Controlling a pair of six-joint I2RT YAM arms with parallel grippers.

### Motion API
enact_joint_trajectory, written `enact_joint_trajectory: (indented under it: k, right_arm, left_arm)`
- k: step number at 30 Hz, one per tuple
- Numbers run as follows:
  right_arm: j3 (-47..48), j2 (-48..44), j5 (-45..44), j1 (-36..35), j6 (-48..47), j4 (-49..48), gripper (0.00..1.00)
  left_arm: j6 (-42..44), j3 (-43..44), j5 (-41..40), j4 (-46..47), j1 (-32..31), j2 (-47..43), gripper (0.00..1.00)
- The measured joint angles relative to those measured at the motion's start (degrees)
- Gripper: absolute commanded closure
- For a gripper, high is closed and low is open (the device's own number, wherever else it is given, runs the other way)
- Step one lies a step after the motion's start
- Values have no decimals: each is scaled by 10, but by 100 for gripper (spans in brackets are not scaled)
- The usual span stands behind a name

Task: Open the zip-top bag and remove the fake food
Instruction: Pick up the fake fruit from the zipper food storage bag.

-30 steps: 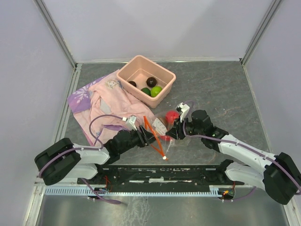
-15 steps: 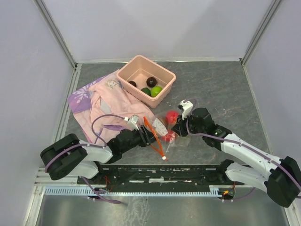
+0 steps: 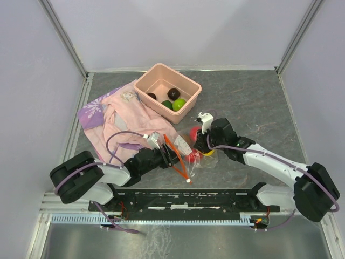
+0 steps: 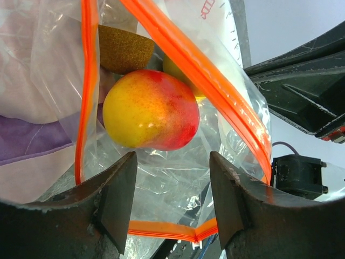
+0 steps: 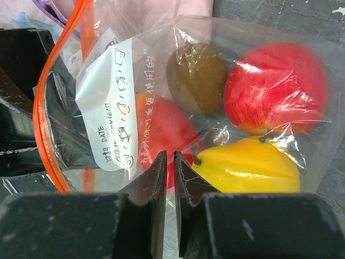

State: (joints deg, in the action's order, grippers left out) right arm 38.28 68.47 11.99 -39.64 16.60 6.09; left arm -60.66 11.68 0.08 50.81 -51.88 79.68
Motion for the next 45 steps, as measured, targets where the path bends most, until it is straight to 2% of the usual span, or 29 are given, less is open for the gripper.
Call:
enact_joint_trajectory:
  k: [27,32,45]
  right_arm:
    - [42,121,-2,-8,-8,17,82]
    - [47,132,2,-9,-13,17,81]
    - [47,142,36,-11,-8,1,78]
  left_arm:
    - [-6,10,-13,19,0,38,23]
    - [-5,26,-32,-23,0,26,19]
    - [35,69,-83,-150,0,-19,20]
